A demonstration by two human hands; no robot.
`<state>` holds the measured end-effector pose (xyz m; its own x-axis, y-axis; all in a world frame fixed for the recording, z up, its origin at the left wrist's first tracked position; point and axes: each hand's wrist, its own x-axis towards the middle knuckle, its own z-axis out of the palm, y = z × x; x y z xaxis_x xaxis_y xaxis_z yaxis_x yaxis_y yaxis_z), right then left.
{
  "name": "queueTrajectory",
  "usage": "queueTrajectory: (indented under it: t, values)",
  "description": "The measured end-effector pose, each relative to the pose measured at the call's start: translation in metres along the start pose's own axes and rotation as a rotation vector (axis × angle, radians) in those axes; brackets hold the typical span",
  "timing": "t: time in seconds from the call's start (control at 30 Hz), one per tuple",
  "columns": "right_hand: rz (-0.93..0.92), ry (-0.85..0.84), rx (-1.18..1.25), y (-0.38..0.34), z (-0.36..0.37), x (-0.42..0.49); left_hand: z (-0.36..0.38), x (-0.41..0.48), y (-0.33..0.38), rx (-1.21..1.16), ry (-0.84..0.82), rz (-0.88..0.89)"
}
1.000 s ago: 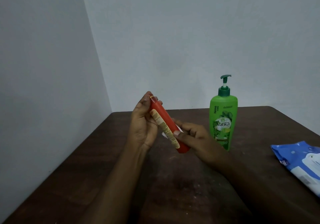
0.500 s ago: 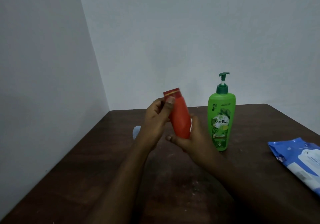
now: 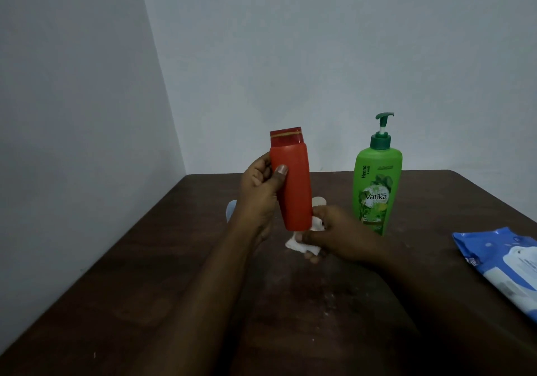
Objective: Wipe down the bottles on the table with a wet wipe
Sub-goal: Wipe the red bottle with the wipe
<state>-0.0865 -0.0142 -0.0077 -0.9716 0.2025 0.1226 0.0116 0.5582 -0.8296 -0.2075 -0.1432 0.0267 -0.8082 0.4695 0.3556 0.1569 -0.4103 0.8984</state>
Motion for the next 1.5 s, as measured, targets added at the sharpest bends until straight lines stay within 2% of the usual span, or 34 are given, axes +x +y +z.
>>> queueTrajectory:
  t: [0.1,0.37,0.57,0.9,1.13,1.2,1.27,1.37,1.47,1.5]
  values:
    - [0.053,-0.137,-0.204,-0.001,-0.017,-0.003,0.001,0.002,-0.003,0.026,0.018,0.011]
    - [0.124,-0.552,-0.06,-0.013,-0.022,-0.018,0.001,0.002,-0.024,0.165,0.031,-0.081]
    - [0.119,-0.61,-0.098,-0.017,-0.021,-0.02,0.0,0.004,-0.033,0.175,0.036,-0.15]
    - [0.08,-0.571,-0.138,-0.016,-0.02,-0.019,-0.001,0.005,-0.031,0.115,0.054,-0.245]
    - [0.073,-0.57,-0.132,-0.014,-0.02,-0.017,0.002,0.002,-0.03,0.105,0.087,-0.215]
    - [0.067,-0.573,-0.119,-0.013,-0.021,-0.017,0.003,0.0,-0.026,0.1,0.112,-0.163]
    - [0.07,-0.574,-0.095,-0.012,-0.021,-0.017,0.004,-0.005,-0.021,0.143,0.172,-0.021]
    - [0.067,-0.579,-0.057,-0.009,-0.019,-0.014,0.004,-0.013,0.001,0.183,0.301,0.338]
    - [0.054,-0.533,-0.043,-0.006,-0.015,-0.013,-0.01,-0.012,0.041,0.08,0.504,0.721]
    - [0.05,-0.515,-0.02,-0.006,-0.014,-0.012,-0.019,-0.01,0.056,0.023,0.588,0.778]
